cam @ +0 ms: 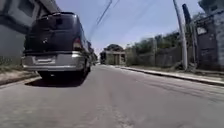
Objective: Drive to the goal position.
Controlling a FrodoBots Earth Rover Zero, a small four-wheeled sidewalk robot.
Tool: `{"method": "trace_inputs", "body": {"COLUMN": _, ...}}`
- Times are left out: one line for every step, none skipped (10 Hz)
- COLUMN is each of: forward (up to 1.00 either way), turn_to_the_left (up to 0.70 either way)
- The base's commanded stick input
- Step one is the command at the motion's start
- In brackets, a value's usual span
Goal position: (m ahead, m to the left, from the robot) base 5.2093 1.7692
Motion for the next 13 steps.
{"method": "trace_inputs", "body": {"forward": 1.0, "turn_to_the_left": 0.0}}
{"method": "trace_inputs", "body": {"forward": 1.0, "turn_to_the_left": 0.0}}
{"method": "trace_inputs", "body": {"forward": 1.0, "turn_to_the_left": 0.0}}
{"method": "trace_inputs", "body": {"forward": 1.0, "turn_to_the_left": 0.0}}
{"method": "trace_inputs", "body": {"forward": 1.0, "turn_to_the_left": 0.0}}
{"method": "trace_inputs", "body": {"forward": 1.0, "turn_to_the_left": 0.0}}
{"method": "trace_inputs", "body": {"forward": 1.0, "turn_to_the_left": 0.0}}
{"method": "trace_inputs", "body": {"forward": 1.0, "turn_to_the_left": 0.0}}
{"method": "trace_inputs", "body": {"forward": 1.0, "turn_to_the_left": 0.0}}
{"method": "trace_inputs", "body": {"forward": 1.0, "turn_to_the_left": 0.0}}
{"method": "trace_inputs", "body": {"forward": 1.0, "turn_to_the_left": 0.0}}
{"method": "trace_inputs", "body": {"forward": 1.0, "turn_to_the_left": 0.0}}
{"method": "trace_inputs", "body": {"forward": 1.0, "turn_to_the_left": 0.0}}
